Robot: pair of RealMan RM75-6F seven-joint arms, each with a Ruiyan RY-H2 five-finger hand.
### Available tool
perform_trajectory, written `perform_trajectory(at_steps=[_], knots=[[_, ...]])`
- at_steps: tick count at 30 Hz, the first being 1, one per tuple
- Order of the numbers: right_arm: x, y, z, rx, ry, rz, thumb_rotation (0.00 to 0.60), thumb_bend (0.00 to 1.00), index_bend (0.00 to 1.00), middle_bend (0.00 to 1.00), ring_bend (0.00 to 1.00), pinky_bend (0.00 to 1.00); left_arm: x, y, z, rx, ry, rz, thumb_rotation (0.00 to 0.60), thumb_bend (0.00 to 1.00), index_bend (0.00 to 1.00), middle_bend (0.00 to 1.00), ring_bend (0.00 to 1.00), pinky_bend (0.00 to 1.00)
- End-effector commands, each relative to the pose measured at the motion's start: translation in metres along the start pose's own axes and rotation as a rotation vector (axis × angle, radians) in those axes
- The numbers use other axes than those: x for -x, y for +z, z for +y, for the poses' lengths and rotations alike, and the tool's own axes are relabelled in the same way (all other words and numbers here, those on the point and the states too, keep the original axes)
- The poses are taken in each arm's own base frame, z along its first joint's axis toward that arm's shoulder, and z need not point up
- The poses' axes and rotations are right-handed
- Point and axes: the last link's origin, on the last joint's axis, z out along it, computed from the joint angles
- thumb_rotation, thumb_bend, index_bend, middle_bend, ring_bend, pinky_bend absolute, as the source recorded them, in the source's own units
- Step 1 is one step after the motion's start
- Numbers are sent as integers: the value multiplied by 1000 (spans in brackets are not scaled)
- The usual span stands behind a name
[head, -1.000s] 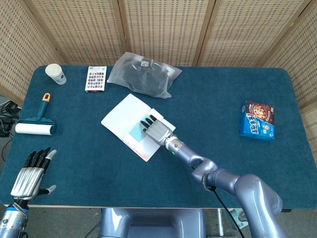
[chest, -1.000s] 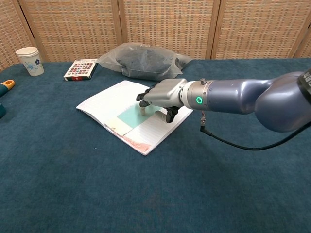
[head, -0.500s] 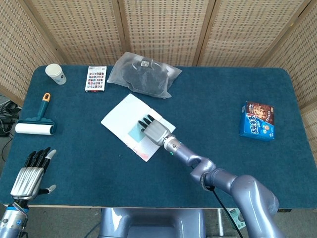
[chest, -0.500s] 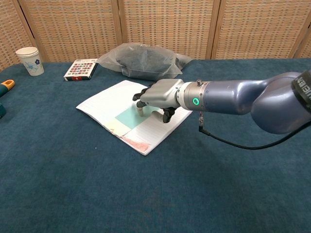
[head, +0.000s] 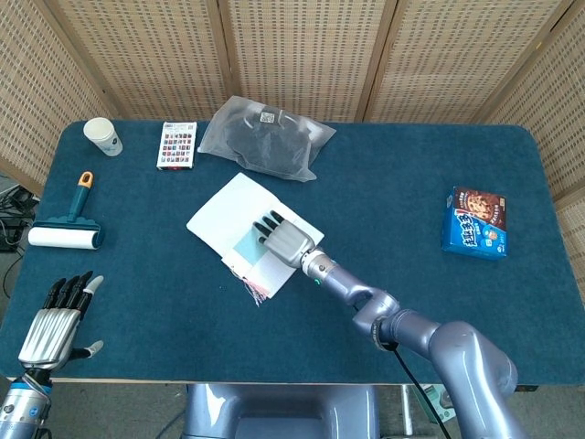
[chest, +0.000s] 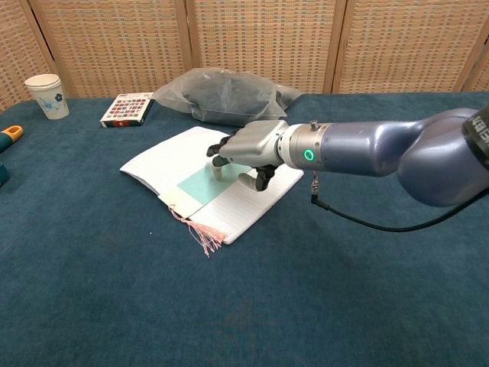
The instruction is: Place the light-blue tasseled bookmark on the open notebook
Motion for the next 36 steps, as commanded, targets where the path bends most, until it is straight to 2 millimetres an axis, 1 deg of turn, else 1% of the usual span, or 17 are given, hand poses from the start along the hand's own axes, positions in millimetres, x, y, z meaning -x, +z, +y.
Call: perform_trajectory(at_steps=[1, 5, 8, 11, 13, 15, 17, 19, 20, 22, 25, 26, 29, 30, 34, 36], knots=[[1, -1, 0, 1, -2, 0, 600, 850, 247, 1, 0, 30, 0, 0, 0, 0, 0, 2, 600, 0, 0, 0, 0, 0], [-1, -3, 1, -2, -9, 5, 600, 845, 240, 0, 0, 26, -1, 0, 0, 1, -1, 4, 600, 0, 0, 0, 0, 0], [-6, -5, 3, -4, -17, 19, 600, 830, 230, 0, 0, 23, -1, -1, 0, 2, -1, 4, 600, 0, 0, 0, 0, 0], [-25, -11, 16, 4, -49, 69, 600, 799, 212, 0, 0, 20, -1, 0, 0, -1, -3, 6, 600, 0, 0, 0, 0, 0], [-32, -16, 21, 9, -53, 84, 600, 768, 204, 0, 0, 18, -1, 0, -1, -3, -4, 6, 600, 0, 0, 0, 0, 0], [-39, -24, 28, 22, -47, 107, 600, 676, 186, 0, 0, 12, -1, -1, -1, -4, -5, 8, 600, 0, 0, 0, 0, 0], [-45, -40, 40, 59, -12, 140, 600, 586, 166, 0, 0, 4, -2, -1, -1, -3, -6, 11, 600, 0, 0, 0, 0, 0], [-45, -53, 44, 77, 12, 155, 600, 532, 146, 0, 0, 0, -3, -2, 0, -2, -7, 15, 600, 0, 0, 0, 0, 0], [-42, -70, 50, 111, 51, 175, 600, 512, 133, 0, 0, 0, -3, -3, 0, 0, -5, 19, 600, 0, 0, 0, 0, 0], [-36, -93, 53, 139, 75, 189, 600, 489, 118, 0, 0, 0, -4, -4, 1, 1, -3, 24, 600, 0, 0, 0, 0, 0], [-25, -125, 57, 190, 87, 191, 600, 466, 103, 0, 0, 0, -5, -5, 3, 5, 2, 32, 600, 0, 0, 0, 0, 0], [-16, -144, 60, 224, 96, 190, 600, 460, 98, 0, 0, 0, -5, -5, 3, 6, 4, 36, 600, 0, 0, 0, 0, 0], [-6, -173, 60, 269, 122, 189, 600, 445, 91, 0, 0, 0, -5, -6, 4, 6, 12, 41, 600, 0, 0, 0, 0, 0], [-1, -186, 61, 292, 134, 189, 600, 441, 90, 0, 0, 0, -5, -6, 4, 6, 14, 47, 600, 0, 0, 0, 0, 0], [8, -217, 59, 331, 147, 196, 600, 436, 88, 0, 0, 0, -6, -7, 5, 4, 20, 55, 600, 0, 0, 0, 0, 0], [12, -228, 57, 343, 159, 197, 600, 435, 87, 0, 0, 0, -6, -8, 6, 5, 22, 58, 600, 0, 0, 0, 0, 0]])
